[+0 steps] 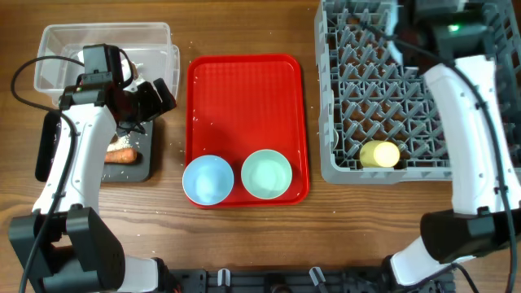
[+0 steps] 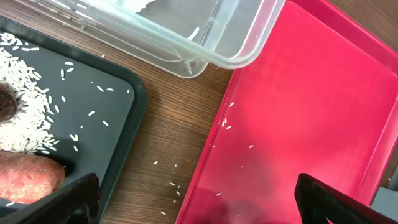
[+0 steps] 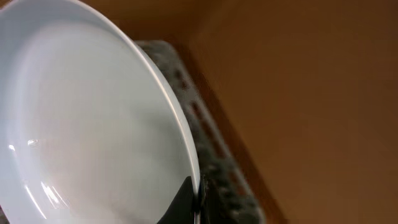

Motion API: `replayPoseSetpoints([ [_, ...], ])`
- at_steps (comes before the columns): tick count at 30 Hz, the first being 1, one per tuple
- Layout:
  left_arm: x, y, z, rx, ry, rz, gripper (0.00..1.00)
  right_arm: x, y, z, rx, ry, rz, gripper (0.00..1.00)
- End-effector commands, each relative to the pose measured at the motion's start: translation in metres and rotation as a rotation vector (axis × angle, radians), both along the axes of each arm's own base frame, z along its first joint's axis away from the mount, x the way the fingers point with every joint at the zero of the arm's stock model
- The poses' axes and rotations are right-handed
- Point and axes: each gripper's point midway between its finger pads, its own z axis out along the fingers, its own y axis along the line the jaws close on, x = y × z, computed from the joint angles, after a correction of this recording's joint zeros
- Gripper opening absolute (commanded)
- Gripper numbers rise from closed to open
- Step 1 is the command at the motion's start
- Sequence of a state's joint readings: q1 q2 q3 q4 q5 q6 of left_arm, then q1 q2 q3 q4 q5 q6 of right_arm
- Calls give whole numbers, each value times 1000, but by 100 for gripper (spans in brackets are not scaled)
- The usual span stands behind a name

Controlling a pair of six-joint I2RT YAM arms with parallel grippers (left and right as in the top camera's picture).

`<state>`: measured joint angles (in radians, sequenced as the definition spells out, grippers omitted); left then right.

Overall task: Sort waste into correct bins and load items into the dishwasher rack
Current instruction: 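Carry the blue plate to the grey rack and stand it upright, then reach the right gripper to the green bowl and grasp its rim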

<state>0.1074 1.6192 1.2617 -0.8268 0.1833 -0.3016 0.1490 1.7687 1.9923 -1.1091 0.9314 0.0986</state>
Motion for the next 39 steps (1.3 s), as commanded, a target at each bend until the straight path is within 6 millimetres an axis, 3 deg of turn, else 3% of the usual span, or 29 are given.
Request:
replayPoseSetpoints([
  [1, 3, 2, 6, 4, -18, 13, 100, -14, -37, 0, -27, 47, -77, 4],
  [7, 3, 2, 6, 4, -18, 13, 100, -6, -55, -25, 59, 107, -51, 4],
  [10, 3, 2, 6, 4, -18, 13, 100, 7, -55, -36, 26, 161, -13, 4],
  [16, 3, 2, 6, 4, -18, 13, 100, 38, -56, -77, -21, 284, 37, 4],
  [20, 3, 2, 6, 4, -18, 13, 100, 47, -56, -104, -20, 345, 41, 4],
  [24, 3, 2, 6, 4, -18, 13, 100, 52, -51, -118, 16, 363, 71, 5],
  [25, 3, 2, 6, 4, -18, 13, 100, 53, -49, -120, 30, 362, 82, 10],
  [28, 3, 2, 6, 4, -18, 13, 100, 57, -40, -126, 80, 359, 124, 41],
  [29, 3, 2, 6, 4, -18, 13, 100, 59, -36, -129, 105, 358, 145, 56],
  [30, 3, 2, 6, 4, -18, 13, 100, 60, -34, -131, 119, 355, 154, 79],
  [32, 3, 2, 6, 4, -18, 13, 100, 60, -30, -130, 134, 342, 157, 98],
  [35, 3, 2, 6, 4, -18, 13, 100, 57, -28, -111, 164, 262, 132, 100],
  [39, 3, 2, 6, 4, -18, 13, 100, 42, -14, -55, 222, 119, 209, 100],
])
